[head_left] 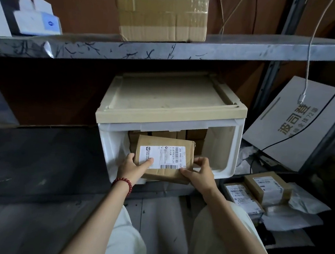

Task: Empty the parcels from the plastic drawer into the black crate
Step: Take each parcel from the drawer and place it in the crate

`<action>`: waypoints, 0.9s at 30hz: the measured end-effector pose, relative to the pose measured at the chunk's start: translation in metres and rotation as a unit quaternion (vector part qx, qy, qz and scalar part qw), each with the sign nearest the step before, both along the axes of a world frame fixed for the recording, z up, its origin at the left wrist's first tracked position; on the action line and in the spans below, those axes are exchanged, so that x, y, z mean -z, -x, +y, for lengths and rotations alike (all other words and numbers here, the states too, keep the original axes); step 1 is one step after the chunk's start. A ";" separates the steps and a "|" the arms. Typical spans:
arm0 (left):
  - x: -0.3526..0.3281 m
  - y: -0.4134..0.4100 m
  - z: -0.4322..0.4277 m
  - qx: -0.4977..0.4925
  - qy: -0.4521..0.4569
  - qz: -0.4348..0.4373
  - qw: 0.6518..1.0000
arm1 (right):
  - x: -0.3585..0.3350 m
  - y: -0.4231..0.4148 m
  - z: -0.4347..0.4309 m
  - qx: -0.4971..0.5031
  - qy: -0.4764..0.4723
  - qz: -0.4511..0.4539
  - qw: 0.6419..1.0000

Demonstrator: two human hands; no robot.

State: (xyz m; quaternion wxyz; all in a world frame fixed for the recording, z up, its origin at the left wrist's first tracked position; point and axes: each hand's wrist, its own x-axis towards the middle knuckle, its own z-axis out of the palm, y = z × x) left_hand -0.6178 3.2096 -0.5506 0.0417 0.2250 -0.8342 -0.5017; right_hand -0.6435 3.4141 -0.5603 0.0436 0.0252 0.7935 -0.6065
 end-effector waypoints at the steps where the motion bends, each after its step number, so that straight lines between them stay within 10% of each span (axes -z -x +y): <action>1: 0.000 0.000 0.001 -0.001 0.002 0.005 1.000 | 0.000 0.000 -0.001 0.003 0.004 0.003 1.000; 27: -0.009 -0.023 0.012 -0.024 -0.119 0.122 0.985 | -0.010 0.003 0.018 0.005 0.194 -0.082 0.978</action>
